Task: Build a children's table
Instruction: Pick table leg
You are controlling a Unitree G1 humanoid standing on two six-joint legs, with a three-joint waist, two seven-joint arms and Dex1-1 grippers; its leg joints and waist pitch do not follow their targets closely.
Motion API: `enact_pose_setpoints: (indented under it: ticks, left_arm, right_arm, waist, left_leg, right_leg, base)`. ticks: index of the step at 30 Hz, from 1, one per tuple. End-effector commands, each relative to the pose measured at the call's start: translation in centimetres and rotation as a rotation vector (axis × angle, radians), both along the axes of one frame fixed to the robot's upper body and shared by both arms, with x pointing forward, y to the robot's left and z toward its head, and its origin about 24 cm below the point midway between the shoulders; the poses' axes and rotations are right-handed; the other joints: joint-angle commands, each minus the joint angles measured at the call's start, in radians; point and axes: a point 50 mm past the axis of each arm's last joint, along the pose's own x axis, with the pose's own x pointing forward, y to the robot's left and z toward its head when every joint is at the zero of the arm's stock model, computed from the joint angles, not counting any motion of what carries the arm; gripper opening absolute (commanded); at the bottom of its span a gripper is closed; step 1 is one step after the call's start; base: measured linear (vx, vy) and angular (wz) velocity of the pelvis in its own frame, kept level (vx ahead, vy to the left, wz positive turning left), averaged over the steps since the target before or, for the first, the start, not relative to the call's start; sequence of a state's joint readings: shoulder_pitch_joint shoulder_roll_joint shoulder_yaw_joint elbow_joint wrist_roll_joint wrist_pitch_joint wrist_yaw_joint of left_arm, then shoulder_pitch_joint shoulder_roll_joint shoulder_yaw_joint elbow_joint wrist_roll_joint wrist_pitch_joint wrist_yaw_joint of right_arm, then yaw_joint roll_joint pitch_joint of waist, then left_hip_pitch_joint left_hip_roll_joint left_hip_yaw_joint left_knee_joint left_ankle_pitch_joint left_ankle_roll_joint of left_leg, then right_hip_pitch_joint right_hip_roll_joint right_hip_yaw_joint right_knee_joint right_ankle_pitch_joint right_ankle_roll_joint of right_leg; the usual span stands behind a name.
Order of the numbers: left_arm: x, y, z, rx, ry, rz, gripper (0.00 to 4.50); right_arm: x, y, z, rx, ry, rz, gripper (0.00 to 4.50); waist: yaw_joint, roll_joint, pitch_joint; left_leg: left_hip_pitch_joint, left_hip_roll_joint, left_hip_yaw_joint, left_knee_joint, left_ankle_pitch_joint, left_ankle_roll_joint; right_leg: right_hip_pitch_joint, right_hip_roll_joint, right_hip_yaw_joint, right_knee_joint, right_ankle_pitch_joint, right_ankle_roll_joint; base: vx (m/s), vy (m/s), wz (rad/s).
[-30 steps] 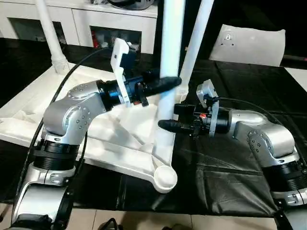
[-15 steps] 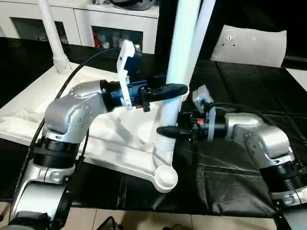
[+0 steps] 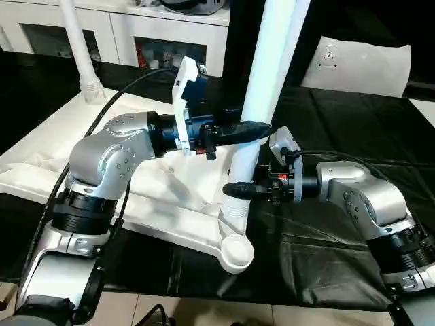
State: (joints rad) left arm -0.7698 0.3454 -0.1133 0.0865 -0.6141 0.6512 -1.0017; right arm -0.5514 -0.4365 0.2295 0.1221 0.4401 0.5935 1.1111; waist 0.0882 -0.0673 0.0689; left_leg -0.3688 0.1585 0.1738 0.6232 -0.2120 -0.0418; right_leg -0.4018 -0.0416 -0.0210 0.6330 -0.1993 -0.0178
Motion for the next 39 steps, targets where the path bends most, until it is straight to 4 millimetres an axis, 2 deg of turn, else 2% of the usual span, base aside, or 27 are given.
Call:
enact_pose_setpoints:
  ticks: [1, 7, 8, 15, 18, 19, 25, 31, 39]
  left_arm:
    - [-0.09, -0.63, 1.54, -0.011, -0.062, -0.030, 1.76]
    - [-0.08, -0.64, 1.56, -0.008, -0.066, -0.037, 1.76]
    - [-0.08, -0.64, 1.56, -0.008, -0.066, -0.037, 1.76]
    - [-0.27, -0.59, 1.52, 0.001, -0.070, -0.062, 1.76]
    - [-0.32, -0.57, 1.50, 0.004, -0.071, -0.070, 1.76]
    - [-0.33, -0.56, 1.49, 0.006, -0.072, -0.071, 1.76]
    - [-0.34, -0.44, 1.24, 0.038, -0.083, -0.082, 1.76]
    - [-0.24, -0.33, 1.18, 0.053, -0.093, -0.082, 1.76]
    - [-0.21, -0.45, 1.30, 0.046, -0.095, -0.088, 1.76]
  right_arm:
    - [-0.06, 0.02, -0.02, 0.004, 0.005, 0.017, 1.93]
    - [0.00, 0.22, -0.10, 0.014, 0.008, 0.006, 1.90]
    - [0.00, 0.21, -0.09, 0.015, 0.009, 0.006, 2.46]
    - [-0.02, 0.12, -0.17, -0.001, -0.003, 0.008, 3.02]
    - [-0.06, 0.04, -0.15, 0.009, 0.005, 0.017, 3.02]
    - [-0.09, 0.02, -0.12, 0.012, 0.009, 0.020, 2.77]
    - [-0.10, -0.03, 0.03, 0.014, 0.005, 0.029, 2.25]
    - [-0.10, -0.16, 0.14, 0.006, -0.005, 0.032, 2.22]
    - [-0.41, -0.15, -0.09, 0.011, 0.019, 0.053, 2.22]
  waist:
    - [0.002, 0.000, -0.076]
    - [0.002, 0.001, -0.076]
    - [0.002, 0.001, -0.076]
    - [0.001, 0.000, -0.076]
    - [0.002, -0.001, -0.075]
    - [0.002, 0.000, -0.075]
    - [0.002, -0.001, -0.075]
    - [0.001, 0.002, -0.075]
    - [0.002, 0.000, -0.075]
  left_leg:
    - [0.014, 0.066, -0.017, -0.066, -0.001, 0.029]
    - [0.014, 0.066, -0.017, -0.067, -0.007, 0.026]
    - [0.014, 0.066, -0.017, -0.067, -0.009, 0.026]
    - [0.014, 0.066, -0.017, -0.068, -0.011, 0.024]
    - [0.013, 0.066, -0.017, -0.067, -0.017, 0.023]
    - [0.014, 0.066, -0.017, -0.067, -0.019, 0.023]
    - [0.013, 0.066, -0.018, -0.068, -0.016, 0.023]
    - [0.013, 0.066, -0.018, -0.068, -0.022, 0.020]
    - [0.013, 0.066, -0.018, -0.068, -0.026, 0.019]
  right_leg:
    - [0.060, -0.098, 0.044, -0.055, -0.030, -0.255]
    - [0.060, -0.098, 0.044, -0.056, -0.037, -0.256]
    - [0.061, -0.098, 0.043, -0.056, -0.039, -0.255]
    - [0.060, -0.098, 0.043, -0.057, -0.047, -0.252]
    - [0.060, -0.098, 0.043, -0.058, -0.058, -0.250]
    - [0.059, -0.098, 0.043, -0.058, -0.062, -0.249]
    - [0.060, -0.098, 0.043, -0.058, -0.071, -0.241]
    - [0.059, -0.097, 0.043, -0.058, -0.073, -0.242]
    - [0.059, -0.098, 0.043, -0.060, -0.080, -0.242]
  base:
    - [0.000, 0.000, 0.00]
    - [0.000, 0.000, 0.00]
    - [0.000, 0.000, 0.00]
    - [0.000, 0.000, 0.00]
    - [0.000, 0.000, 0.00]
    - [0.000, 0.000, 0.00]
    - [0.000, 0.000, 0.00]
    - [0.000, 0.000, 0.00]
    - [0.000, 0.000, 0.00]
